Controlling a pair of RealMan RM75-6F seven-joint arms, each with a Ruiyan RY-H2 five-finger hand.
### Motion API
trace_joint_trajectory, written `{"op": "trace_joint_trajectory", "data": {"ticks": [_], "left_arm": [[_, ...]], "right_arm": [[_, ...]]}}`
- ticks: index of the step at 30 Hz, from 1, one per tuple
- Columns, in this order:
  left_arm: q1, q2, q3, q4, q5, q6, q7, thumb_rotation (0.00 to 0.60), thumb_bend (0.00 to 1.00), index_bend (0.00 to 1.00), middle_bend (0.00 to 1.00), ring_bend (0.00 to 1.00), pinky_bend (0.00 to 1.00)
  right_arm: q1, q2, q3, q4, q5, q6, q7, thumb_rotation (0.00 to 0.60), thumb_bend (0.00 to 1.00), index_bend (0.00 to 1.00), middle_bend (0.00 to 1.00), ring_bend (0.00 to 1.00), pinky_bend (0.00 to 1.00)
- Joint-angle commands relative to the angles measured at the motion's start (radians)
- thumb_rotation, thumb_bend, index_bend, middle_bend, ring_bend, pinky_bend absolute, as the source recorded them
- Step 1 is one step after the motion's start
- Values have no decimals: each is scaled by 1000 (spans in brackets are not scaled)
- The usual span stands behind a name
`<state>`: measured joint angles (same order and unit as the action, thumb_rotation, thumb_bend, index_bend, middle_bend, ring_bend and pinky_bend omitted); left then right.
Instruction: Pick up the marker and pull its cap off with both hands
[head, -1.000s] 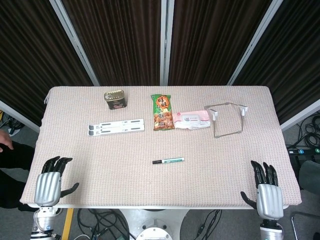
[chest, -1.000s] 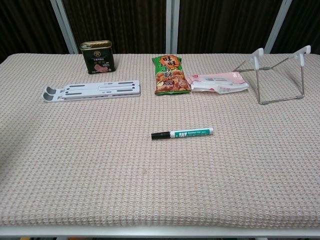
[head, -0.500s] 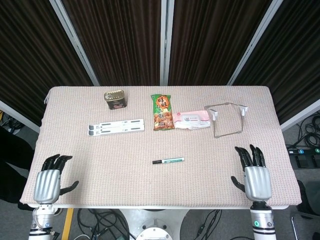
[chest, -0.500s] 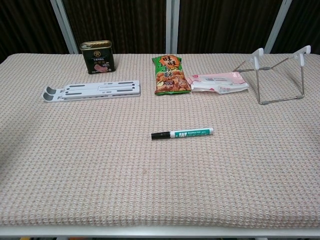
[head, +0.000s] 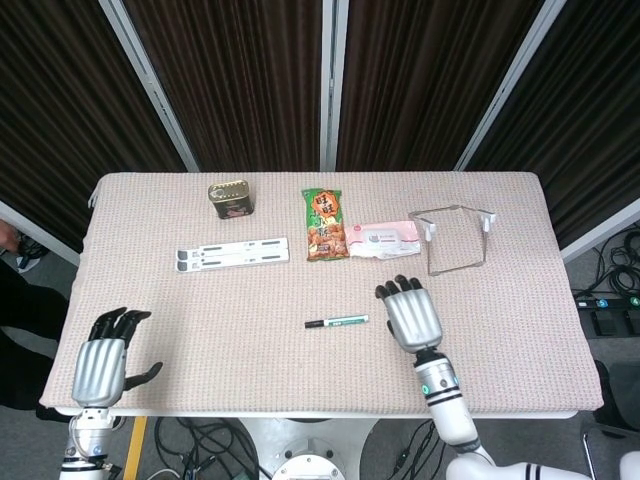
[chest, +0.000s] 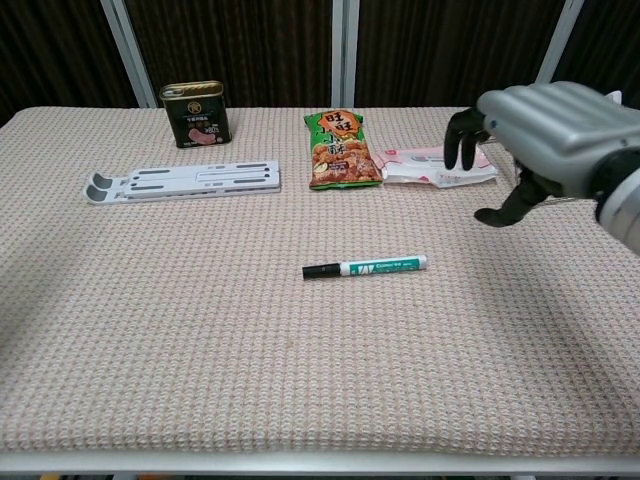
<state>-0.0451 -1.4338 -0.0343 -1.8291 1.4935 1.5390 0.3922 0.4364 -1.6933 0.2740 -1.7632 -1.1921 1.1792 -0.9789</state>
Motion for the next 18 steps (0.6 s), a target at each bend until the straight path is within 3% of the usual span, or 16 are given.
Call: {"op": "trace_joint_trajectory", "data": {"ticks": [1, 6, 18], "left_arm": [[-3, -2, -1, 2, -2, -4, -2, 600, 113, 246, 247, 137, 160], [-8, -5, -2, 11, -10, -15, -12, 600, 113, 246, 247, 137, 160], [-12, -7, 4, 25, -19, -28, -30, 600, 113, 246, 247, 137, 160]], "right_arm": [[55, -73, 4, 74, 53, -19, -57, 600, 121, 458, 429, 350, 412], [93, -143, -14, 145, 110, -13, -73, 600, 123, 475, 439, 408, 510], [156, -229, -34, 258, 196, 2, -102, 600, 139, 483, 438, 411, 514]]}}
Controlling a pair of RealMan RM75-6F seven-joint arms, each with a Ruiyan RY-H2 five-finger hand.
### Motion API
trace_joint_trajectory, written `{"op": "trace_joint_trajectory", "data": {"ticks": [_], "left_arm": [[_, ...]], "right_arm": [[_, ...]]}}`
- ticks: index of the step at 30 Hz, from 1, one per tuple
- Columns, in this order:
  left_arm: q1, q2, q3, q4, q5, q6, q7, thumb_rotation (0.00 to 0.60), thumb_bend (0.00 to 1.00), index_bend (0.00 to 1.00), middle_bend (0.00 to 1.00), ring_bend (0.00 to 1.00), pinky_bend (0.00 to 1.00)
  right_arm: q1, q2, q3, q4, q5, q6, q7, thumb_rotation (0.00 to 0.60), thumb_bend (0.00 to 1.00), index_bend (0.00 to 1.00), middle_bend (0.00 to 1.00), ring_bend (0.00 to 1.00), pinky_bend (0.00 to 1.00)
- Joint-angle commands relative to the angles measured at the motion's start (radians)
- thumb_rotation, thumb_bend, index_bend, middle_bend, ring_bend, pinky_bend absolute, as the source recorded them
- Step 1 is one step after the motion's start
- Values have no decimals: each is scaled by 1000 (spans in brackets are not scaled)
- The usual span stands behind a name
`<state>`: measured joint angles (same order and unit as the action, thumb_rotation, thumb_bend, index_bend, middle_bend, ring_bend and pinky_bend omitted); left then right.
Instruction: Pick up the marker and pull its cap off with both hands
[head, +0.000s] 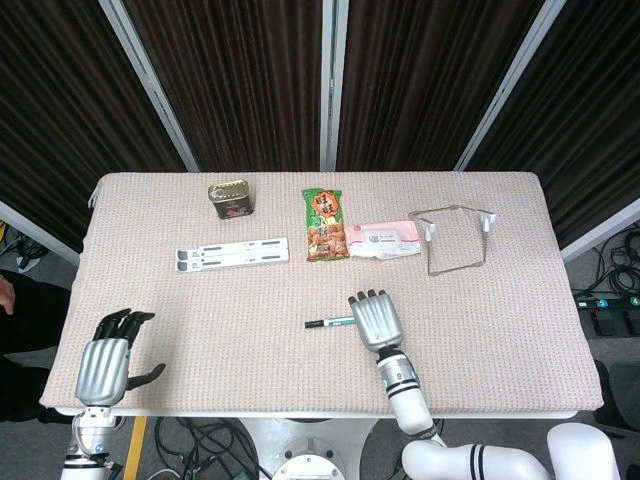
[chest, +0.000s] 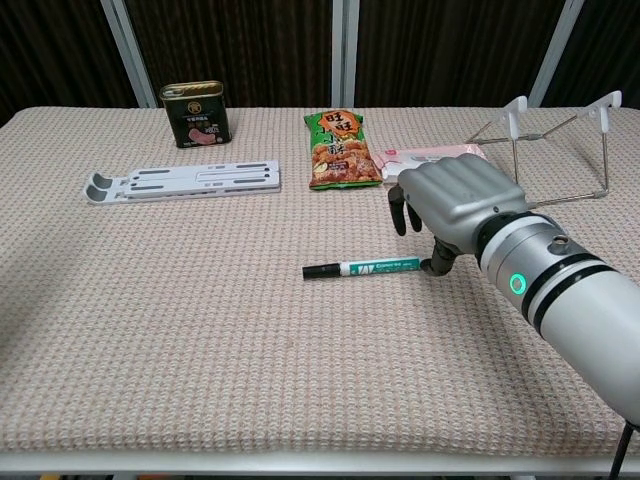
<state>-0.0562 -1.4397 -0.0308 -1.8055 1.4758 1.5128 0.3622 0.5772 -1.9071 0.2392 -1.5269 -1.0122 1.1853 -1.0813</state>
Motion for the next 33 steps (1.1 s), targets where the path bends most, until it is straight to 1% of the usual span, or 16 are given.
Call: {"op": "trace_joint_trajectory", "data": {"ticks": [1, 5, 13, 23, 33], "left_arm": [[-1, -1, 1, 2, -2, -2, -1, 600, 113, 246, 247, 137, 160], [-2, 0, 2, 3, -2, -4, -3, 600, 114, 246, 247, 137, 160], [-3, 3, 4, 7, -6, -6, -13, 600, 113, 246, 247, 137, 160], [-2, 0, 7, 21, -10, -8, -31, 600, 113, 246, 247, 137, 160], [-2, 4, 8, 27, -12, -11, -48, 600, 113, 246, 247, 137, 160]], "right_arm": [[22, -20, 2, 32, 24, -7, -2, 600, 144, 486, 438, 410, 514], [49, -48, 4, 75, 54, -18, -8, 600, 149, 505, 447, 423, 517], [78, -90, -12, 129, 70, -17, 6, 600, 157, 547, 477, 440, 518], [99, -122, -13, 179, 90, 0, 17, 600, 174, 556, 478, 443, 521], [114, -140, -7, 205, 90, 10, 41, 600, 171, 504, 478, 443, 524]]}}
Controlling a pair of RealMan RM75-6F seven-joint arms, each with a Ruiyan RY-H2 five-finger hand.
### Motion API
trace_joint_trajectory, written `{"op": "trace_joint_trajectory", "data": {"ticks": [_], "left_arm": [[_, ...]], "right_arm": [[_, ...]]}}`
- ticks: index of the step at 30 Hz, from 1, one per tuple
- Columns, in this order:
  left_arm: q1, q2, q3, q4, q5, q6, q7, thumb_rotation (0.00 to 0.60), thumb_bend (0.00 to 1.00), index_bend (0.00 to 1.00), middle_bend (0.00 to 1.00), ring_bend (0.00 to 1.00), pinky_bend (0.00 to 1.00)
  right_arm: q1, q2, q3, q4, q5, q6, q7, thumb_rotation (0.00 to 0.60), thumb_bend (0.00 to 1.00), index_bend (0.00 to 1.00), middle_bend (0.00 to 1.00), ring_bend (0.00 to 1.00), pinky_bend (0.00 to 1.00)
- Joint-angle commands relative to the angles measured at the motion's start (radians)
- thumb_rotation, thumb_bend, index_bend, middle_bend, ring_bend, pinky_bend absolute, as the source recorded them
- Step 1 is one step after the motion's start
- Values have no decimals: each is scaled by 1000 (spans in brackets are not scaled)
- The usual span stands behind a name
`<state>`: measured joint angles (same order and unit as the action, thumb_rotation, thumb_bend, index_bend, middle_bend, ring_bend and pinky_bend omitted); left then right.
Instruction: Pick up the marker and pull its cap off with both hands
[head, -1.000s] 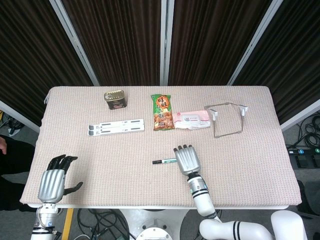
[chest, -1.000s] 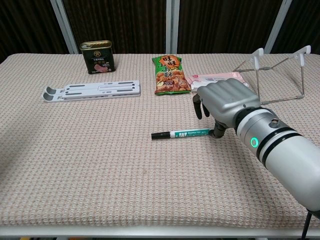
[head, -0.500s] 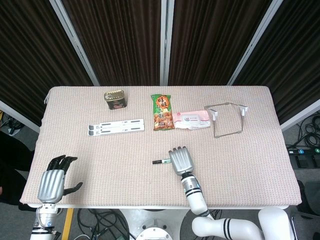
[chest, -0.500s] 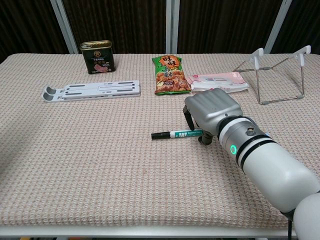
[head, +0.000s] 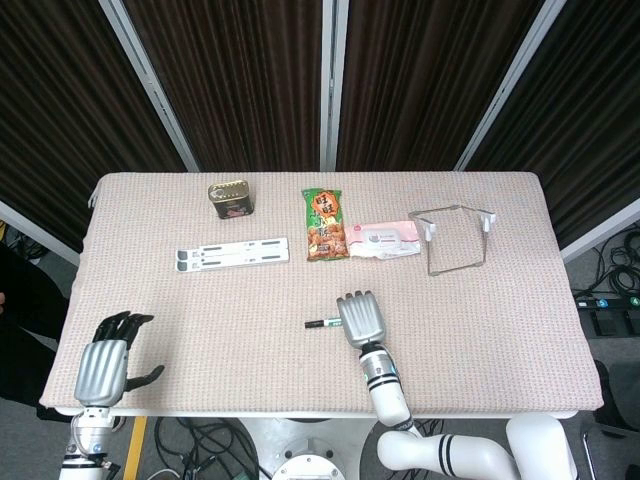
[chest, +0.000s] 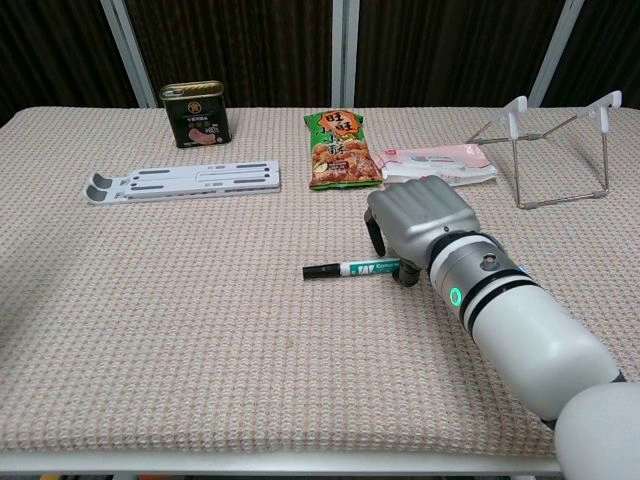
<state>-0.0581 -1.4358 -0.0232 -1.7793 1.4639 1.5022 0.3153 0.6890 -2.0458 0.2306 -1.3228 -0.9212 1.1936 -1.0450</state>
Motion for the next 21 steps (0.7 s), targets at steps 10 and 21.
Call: {"op": "trace_joint_trajectory", "data": {"ticks": [10, 21], "left_arm": [[-1, -1, 1, 6, -4, -3, -4, 600, 113, 246, 247, 137, 160], [-1, -2, 4, 9, -5, -6, -8, 600, 113, 247, 247, 137, 160]], "right_arm": [[12, -12, 1, 18, 29, 3, -15, 600, 172, 500, 490, 443, 526], [18, -20, -2, 30, 34, 16, -15, 600, 223, 529, 540, 476, 541]]}}
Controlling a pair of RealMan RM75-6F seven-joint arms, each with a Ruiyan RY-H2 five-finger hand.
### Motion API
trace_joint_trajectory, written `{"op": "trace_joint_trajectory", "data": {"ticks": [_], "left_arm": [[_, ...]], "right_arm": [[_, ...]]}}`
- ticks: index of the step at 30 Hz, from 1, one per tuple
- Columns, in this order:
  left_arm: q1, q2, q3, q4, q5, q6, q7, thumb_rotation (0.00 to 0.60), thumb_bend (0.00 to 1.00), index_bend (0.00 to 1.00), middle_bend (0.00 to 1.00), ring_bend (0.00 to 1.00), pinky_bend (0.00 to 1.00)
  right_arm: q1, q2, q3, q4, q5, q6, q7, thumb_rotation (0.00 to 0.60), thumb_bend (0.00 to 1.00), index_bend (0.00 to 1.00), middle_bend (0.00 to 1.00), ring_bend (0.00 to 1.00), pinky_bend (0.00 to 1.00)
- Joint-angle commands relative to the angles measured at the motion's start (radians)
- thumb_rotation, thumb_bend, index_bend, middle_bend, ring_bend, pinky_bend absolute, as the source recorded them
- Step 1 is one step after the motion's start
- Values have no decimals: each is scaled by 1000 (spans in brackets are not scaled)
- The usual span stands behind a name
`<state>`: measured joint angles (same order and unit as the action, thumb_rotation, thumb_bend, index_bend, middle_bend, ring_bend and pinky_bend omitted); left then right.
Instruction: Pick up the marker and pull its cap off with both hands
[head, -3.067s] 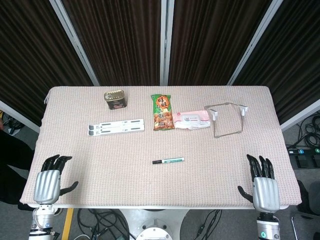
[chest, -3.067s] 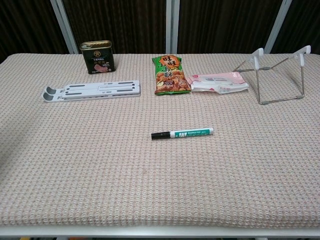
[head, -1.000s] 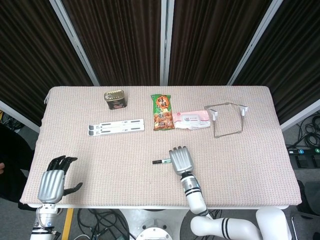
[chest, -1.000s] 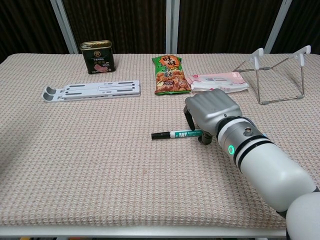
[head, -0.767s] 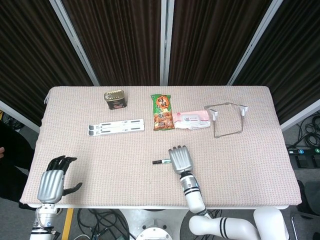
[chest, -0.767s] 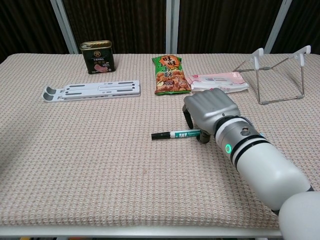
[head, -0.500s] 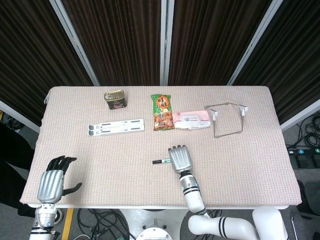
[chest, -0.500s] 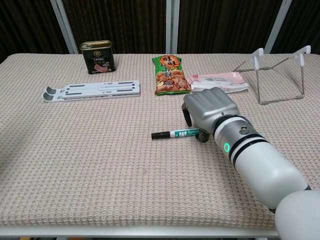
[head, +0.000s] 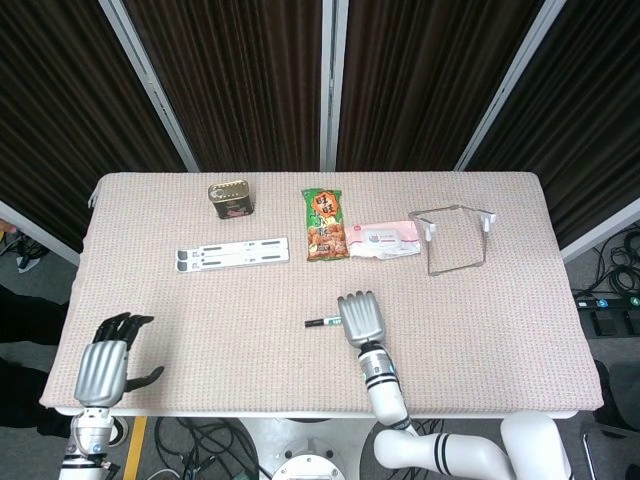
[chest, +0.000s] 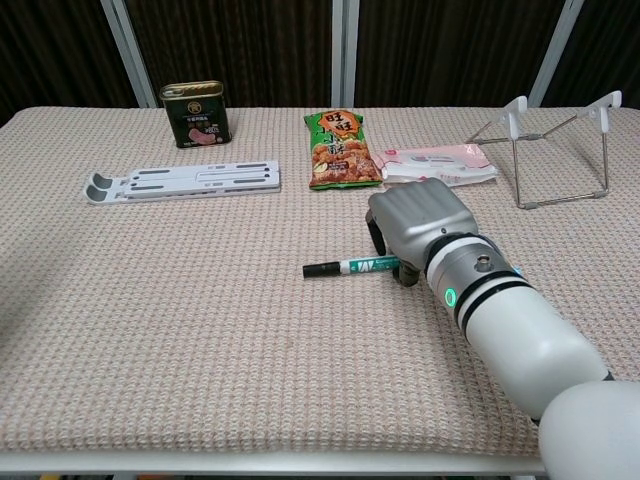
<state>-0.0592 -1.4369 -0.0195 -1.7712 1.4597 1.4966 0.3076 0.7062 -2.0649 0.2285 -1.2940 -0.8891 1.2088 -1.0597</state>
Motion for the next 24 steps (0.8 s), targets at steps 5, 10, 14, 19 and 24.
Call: {"op": "trace_joint_trajectory", "data": {"ticks": [5, 10, 14, 19, 24], "left_arm": [[-1, -1, -1, 2, -3, -2, -4, 600, 113, 247, 247, 137, 160], [-6, 2, -7, 0, -11, -10, -12, 600, 113, 246, 248, 137, 160], [-25, 14, -26, -14, -21, -30, -11, 600, 113, 246, 247, 137, 161], [-66, 25, -65, -44, -34, -61, 25, 600, 113, 247, 247, 137, 162], [-130, 23, -138, -75, -114, -115, 103, 600, 114, 247, 247, 137, 175]], "right_arm": [[1, 0, 0, 3, 4, 4, 4, 600, 225, 549, 555, 481, 544], [-7, 13, -1, -17, -19, 28, 25, 600, 252, 591, 585, 502, 561], [-16, 44, 8, -66, -48, 69, 35, 600, 258, 602, 597, 510, 573], [-21, 91, 40, -142, -70, 121, 25, 600, 261, 605, 599, 510, 582], [-8, 121, 96, -201, -78, 181, -11, 600, 283, 611, 604, 515, 582]]}}
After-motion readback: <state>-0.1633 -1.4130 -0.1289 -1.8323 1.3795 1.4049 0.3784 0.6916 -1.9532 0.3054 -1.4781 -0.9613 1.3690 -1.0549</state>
